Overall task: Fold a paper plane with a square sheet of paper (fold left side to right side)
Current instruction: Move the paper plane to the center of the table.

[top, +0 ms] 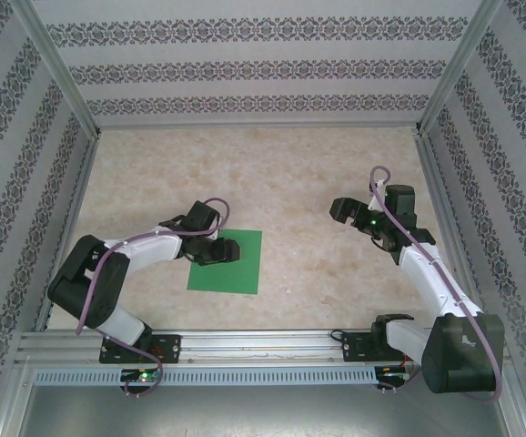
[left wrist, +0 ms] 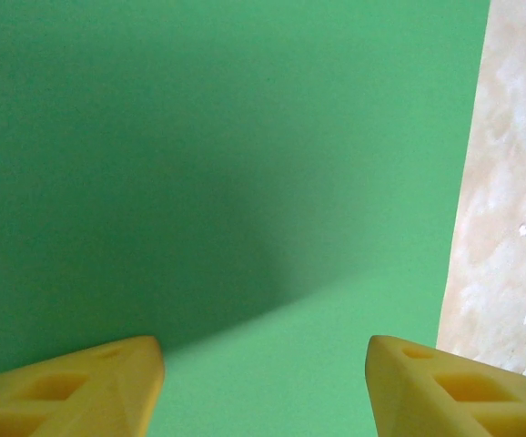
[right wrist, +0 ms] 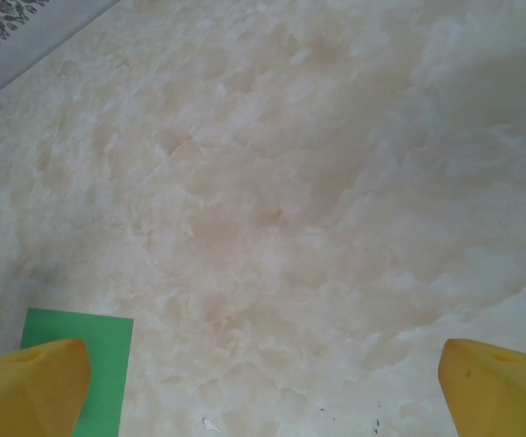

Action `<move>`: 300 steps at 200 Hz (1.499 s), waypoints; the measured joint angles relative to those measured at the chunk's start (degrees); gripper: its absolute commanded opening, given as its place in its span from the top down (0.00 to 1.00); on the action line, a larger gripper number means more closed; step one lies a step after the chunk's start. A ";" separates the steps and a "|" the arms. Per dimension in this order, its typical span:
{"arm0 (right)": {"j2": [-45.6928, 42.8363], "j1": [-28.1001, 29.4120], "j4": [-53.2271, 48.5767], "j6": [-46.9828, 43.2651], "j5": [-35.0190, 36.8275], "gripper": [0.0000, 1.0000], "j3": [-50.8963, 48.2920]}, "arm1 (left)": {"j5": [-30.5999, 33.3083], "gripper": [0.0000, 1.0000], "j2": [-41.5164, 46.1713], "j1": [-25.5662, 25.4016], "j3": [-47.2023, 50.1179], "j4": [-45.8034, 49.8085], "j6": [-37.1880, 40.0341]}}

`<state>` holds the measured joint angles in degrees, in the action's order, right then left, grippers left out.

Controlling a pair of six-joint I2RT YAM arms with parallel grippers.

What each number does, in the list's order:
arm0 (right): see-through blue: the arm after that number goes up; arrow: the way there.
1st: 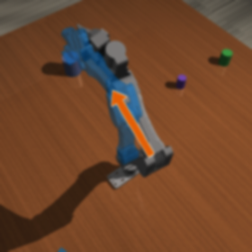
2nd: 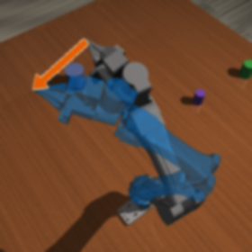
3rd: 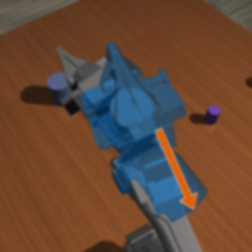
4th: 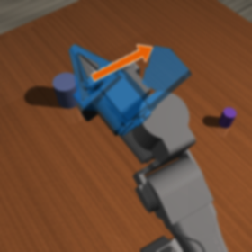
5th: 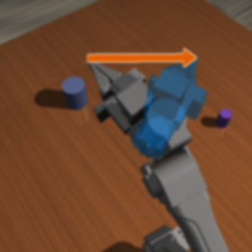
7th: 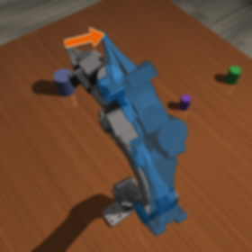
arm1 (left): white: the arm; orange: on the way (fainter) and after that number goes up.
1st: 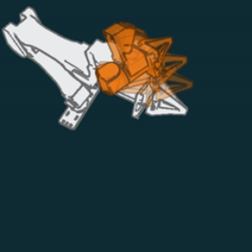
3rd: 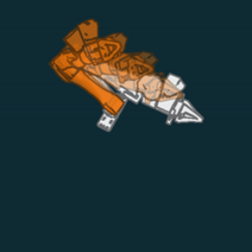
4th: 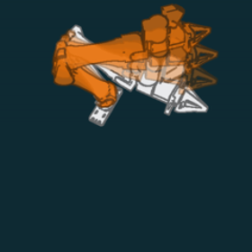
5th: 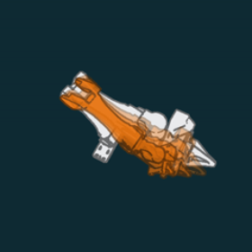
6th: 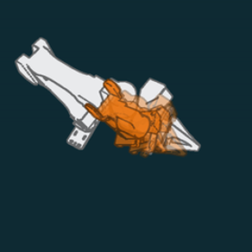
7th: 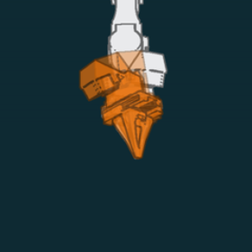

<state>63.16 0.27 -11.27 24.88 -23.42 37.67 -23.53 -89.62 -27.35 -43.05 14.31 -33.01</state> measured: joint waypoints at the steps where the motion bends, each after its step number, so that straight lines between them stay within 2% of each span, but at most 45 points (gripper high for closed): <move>1: 0.00 -0.02 -0.02 -0.02 0.02 0.02 0.00 | -0.02 0.38 -0.13 -0.04 -0.09 -0.07 -0.07; 58: 0.22 -0.02 -0.37 -1.05 0.72 0.02 0.00 | -0.46 0.40 -5.22 -0.83 -4.13 -4.17 -2.01; 128: 1.51 -0.02 -0.74 -1.29 1.49 0.02 0.00 | 1.62 0.40 -17.42 -1.16 -18.47 -6.38 -2.67; 173: 1.51 0.00 -1.18 -2.27 1.57 0.02 0.00 | 2.36 0.40 -21.18 -1.16 -23.63 -6.47 -2.67; 222: 2.29 0.00 -3.02 -3.26 1.55 0.02 1.70 | 2.36 0.38 -20.98 -1.16 -24.06 -5.77 -2.60; 249: 5.25 0.79 -4.66 -4.33 1.97 0.02 5.25 | 2.60 0.37 -18.03 -1.16 -23.45 -4.76 -2.60; 300: 15.98 10.05 -6.56 -5.86 6.64 0.02 14.86 | 3.28 0.44 -4.11 0.66 -13.84 -5.66 -3.32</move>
<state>79.13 10.33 -17.82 19.03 -16.78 52.53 -20.25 -93.73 -26.70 -56.88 8.64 -36.34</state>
